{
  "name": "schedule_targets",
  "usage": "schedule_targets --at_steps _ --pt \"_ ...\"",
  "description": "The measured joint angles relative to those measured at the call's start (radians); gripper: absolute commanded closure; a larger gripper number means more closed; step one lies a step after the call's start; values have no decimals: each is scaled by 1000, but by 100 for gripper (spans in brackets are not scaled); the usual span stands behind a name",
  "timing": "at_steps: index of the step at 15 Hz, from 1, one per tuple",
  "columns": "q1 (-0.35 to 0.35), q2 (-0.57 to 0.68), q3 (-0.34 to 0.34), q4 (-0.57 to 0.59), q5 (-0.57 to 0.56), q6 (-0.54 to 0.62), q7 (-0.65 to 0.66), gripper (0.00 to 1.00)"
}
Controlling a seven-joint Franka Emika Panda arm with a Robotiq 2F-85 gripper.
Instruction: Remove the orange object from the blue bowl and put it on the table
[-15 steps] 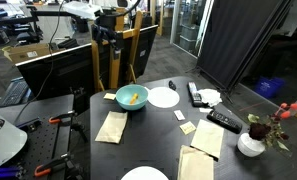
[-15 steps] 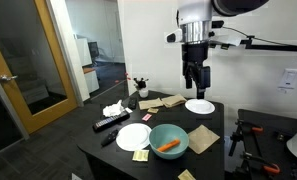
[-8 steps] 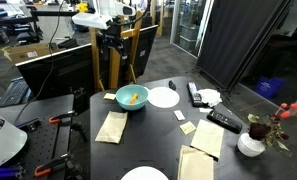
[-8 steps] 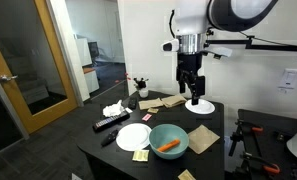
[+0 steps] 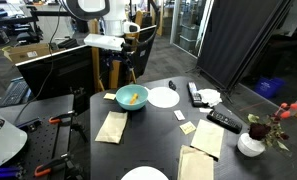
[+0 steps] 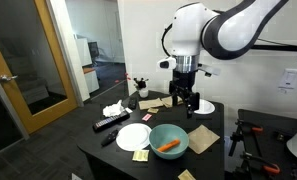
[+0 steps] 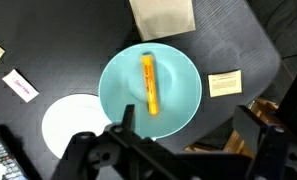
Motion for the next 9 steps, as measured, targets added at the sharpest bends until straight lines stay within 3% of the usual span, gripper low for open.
schedule_targets --at_steps 9 --pt "-45 198 22 8 45 196 -127 0"
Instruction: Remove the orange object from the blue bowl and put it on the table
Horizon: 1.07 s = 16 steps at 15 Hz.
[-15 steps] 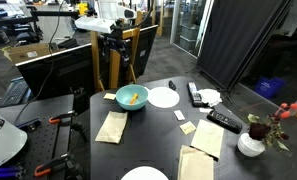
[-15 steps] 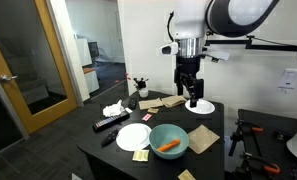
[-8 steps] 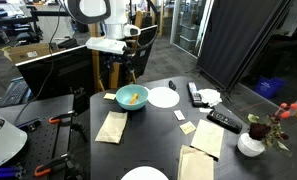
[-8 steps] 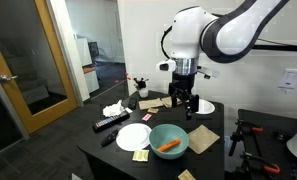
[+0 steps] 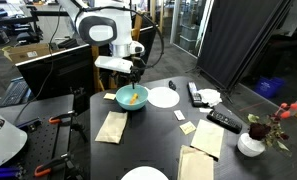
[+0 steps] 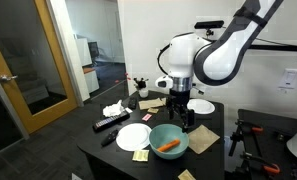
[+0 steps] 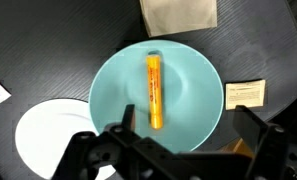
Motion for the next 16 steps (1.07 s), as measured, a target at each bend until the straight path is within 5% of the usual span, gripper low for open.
schedule_targets --at_steps 16 --pt "-46 216 61 119 -91 21 7 0"
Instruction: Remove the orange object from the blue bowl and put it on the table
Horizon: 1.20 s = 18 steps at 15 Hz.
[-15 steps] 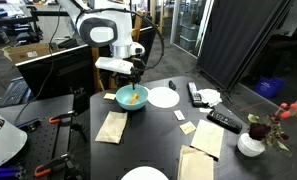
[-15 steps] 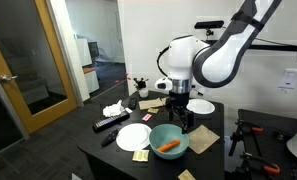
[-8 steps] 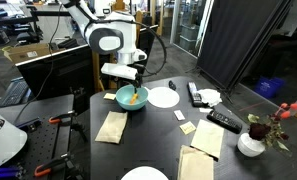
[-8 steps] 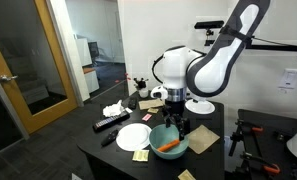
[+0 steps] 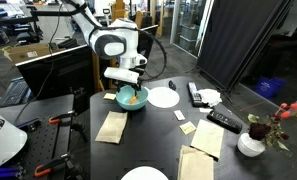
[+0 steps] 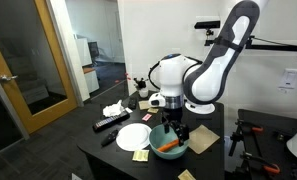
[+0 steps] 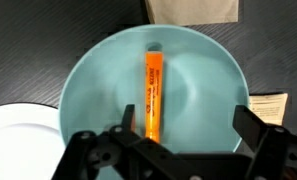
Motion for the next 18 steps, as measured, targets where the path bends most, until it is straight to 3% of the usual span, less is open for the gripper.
schedule_targets --at_steps 16,17,18 --pt "1 132 -1 80 -126 10 98 0" --pt "1 137 -1 83 -126 12 99 25" --pt "1 143 -1 87 -126 12 99 26"
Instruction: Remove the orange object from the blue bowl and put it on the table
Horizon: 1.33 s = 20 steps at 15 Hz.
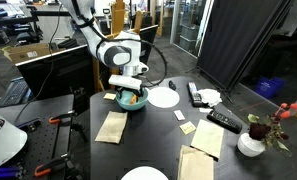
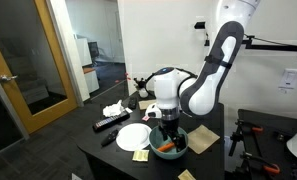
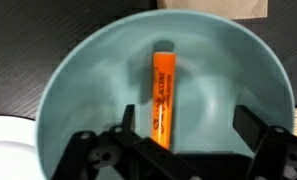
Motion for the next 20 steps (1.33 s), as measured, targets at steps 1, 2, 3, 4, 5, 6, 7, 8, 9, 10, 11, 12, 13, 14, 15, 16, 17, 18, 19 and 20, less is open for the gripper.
schedule_targets --at_steps 1,2,3,4,5,6,7,8,9,10,11,12,13,14,15,16,17,18,19,20 --pt "0 6 0 5 0 0 0 34" --pt "0 10 0 8 0 0 0 41" --pt "1 15 0 12 0 0 0 49" --pt "1 20 0 16 0 0 0 58" --pt "1 23 0 19 0 0 0 66" --pt "1 25 0 22 0 0 0 73" --pt "2 28 0 24 0 0 1 80" --pt "2 30 0 27 0 0 1 88" --pt "2 31 0 29 0 0 1 95" --pt "3 32 0 31 0 0 1 100" --pt "3 34 0 33 0 0 1 97" --pt "3 34 0 34 0 0 1 95" --pt "3 35 0 35 0 0 1 95" --pt "3 35 0 36 0 0 2 95" --pt "3 36 0 37 0 0 8 95" --pt "4 36 0 37 0 0 21 95" --pt "5 34 1 38 0 0 37 95" --pt "6 30 3 38 0 0 55 95" --pt "8 20 6 37 0 0 78 95" --pt "9 7 10 36 0 -4 97 95"
